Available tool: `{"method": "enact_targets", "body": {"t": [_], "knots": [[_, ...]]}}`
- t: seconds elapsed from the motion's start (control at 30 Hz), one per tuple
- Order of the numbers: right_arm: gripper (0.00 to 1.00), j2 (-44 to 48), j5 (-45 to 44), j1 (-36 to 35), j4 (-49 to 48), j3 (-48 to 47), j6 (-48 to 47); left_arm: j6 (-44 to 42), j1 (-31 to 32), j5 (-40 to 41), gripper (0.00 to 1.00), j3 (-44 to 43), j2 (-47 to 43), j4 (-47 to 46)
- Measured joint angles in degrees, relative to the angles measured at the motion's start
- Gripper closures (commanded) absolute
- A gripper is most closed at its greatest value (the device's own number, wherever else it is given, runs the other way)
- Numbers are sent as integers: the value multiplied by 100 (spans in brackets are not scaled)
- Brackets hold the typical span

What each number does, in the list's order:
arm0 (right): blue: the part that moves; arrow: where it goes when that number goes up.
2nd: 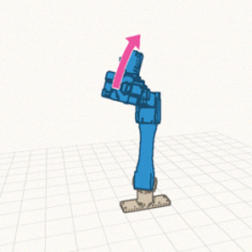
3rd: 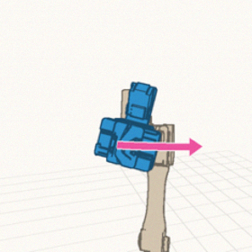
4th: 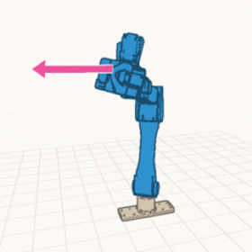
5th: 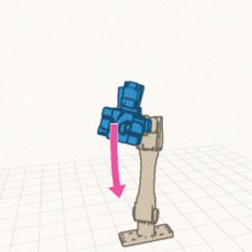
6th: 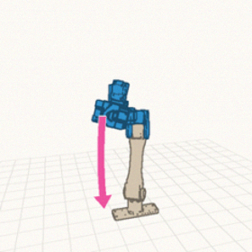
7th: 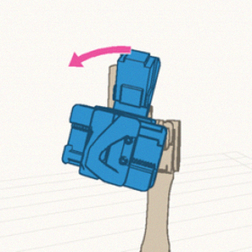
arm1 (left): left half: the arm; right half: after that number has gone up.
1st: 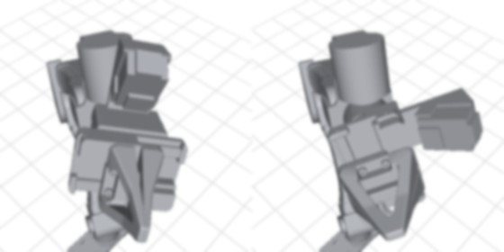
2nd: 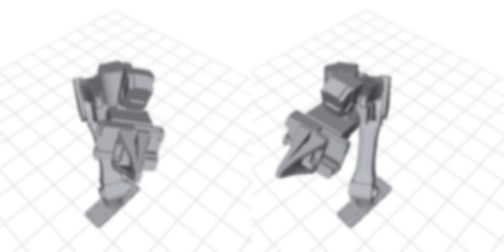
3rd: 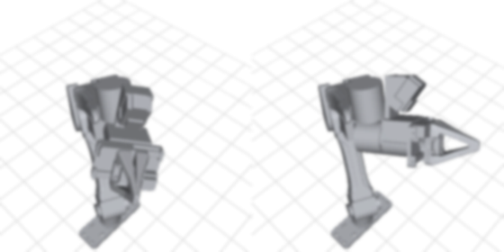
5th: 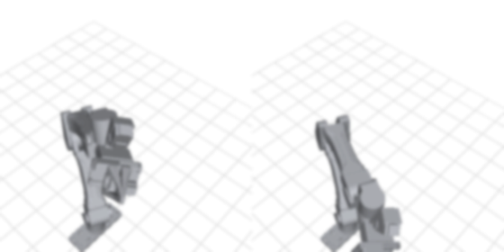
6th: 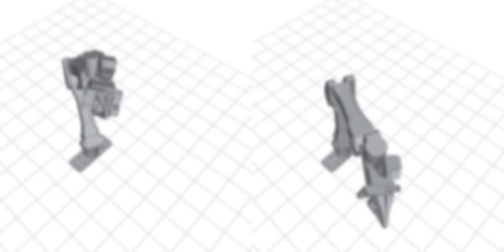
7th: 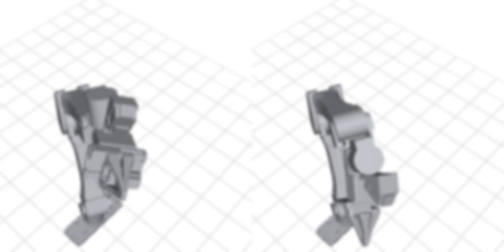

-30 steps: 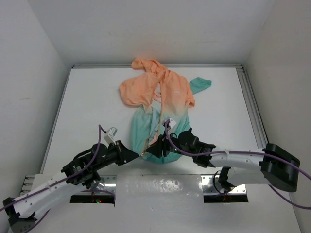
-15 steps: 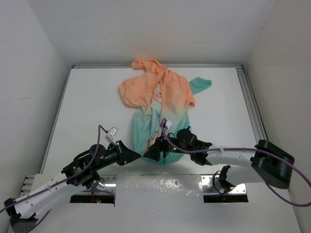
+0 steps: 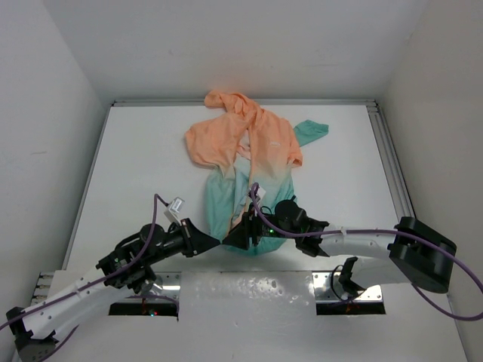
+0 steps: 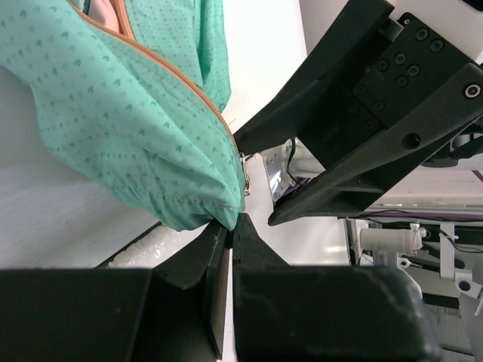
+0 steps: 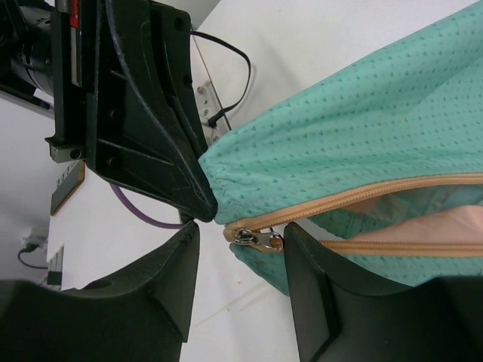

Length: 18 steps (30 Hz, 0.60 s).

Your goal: Zip up the jacket

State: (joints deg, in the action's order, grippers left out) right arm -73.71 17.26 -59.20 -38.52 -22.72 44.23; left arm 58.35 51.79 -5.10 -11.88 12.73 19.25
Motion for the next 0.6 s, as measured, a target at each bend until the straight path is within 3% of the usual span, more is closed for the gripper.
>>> {"method": "enact_targets", "body": {"t": [0.43,0.6], "knots": [[74,4,-13,26,9,0,81,2,0,2,100,0,-22,2],[78,4,-33,31,24,2,87,4,0,7,100,0,-26,24]]}}
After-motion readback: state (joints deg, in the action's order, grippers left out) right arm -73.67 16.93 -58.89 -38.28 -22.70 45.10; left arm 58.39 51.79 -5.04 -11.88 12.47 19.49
